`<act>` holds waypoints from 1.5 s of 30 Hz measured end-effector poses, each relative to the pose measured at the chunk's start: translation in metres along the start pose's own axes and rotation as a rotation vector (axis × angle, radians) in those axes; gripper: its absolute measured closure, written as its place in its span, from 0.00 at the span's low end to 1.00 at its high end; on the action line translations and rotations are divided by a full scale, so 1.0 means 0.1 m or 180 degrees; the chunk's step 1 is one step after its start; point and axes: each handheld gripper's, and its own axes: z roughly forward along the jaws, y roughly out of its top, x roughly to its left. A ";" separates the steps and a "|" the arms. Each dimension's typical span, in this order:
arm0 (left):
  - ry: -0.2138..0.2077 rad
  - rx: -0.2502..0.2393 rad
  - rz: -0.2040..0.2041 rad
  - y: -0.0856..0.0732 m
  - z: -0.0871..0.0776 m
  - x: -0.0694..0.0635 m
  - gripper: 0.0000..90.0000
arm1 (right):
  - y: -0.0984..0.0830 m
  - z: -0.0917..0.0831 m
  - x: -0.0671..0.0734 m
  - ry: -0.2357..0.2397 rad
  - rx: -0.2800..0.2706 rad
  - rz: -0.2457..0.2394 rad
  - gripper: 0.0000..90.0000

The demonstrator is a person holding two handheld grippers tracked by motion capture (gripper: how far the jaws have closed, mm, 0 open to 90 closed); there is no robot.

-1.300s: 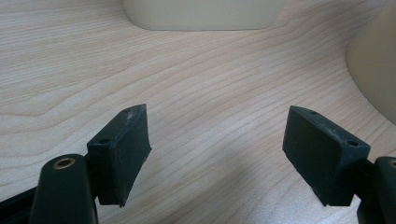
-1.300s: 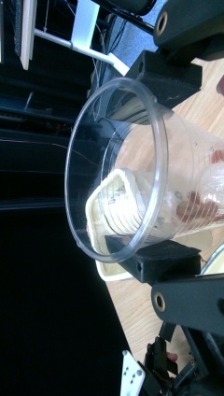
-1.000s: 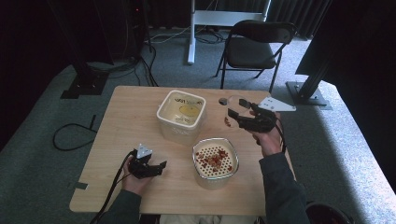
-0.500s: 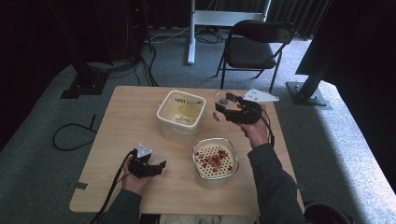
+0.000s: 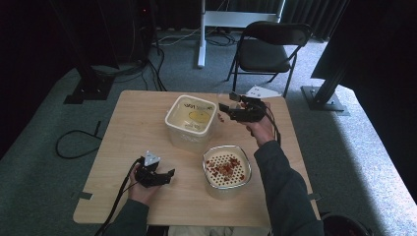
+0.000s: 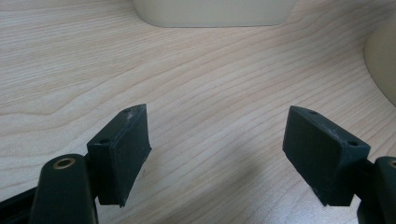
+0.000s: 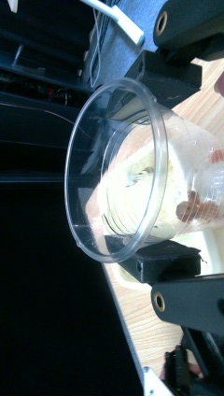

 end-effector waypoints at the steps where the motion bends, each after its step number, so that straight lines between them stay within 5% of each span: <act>1: 0.0001 -0.0002 0.0000 0.00 0.00 0.00 0.26 | 0.01 0.02 0.00 0.0007 -0.0004 0.0005 0.37; 27: -0.0006 -0.0018 0.0031 0.01 -0.01 0.00 0.26 | 0.34 0.56 0.04 0.0279 0.0033 0.0094 0.37; 36: -0.0013 -0.0032 0.0022 0.01 -0.02 0.00 0.26 | 0.49 0.86 0.20 0.0394 0.0127 0.0004 0.37; 45: -0.0014 -0.0042 0.0002 0.01 -0.04 0.02 0.26 | 0.55 1.02 0.27 0.0497 0.0139 0.0175 0.12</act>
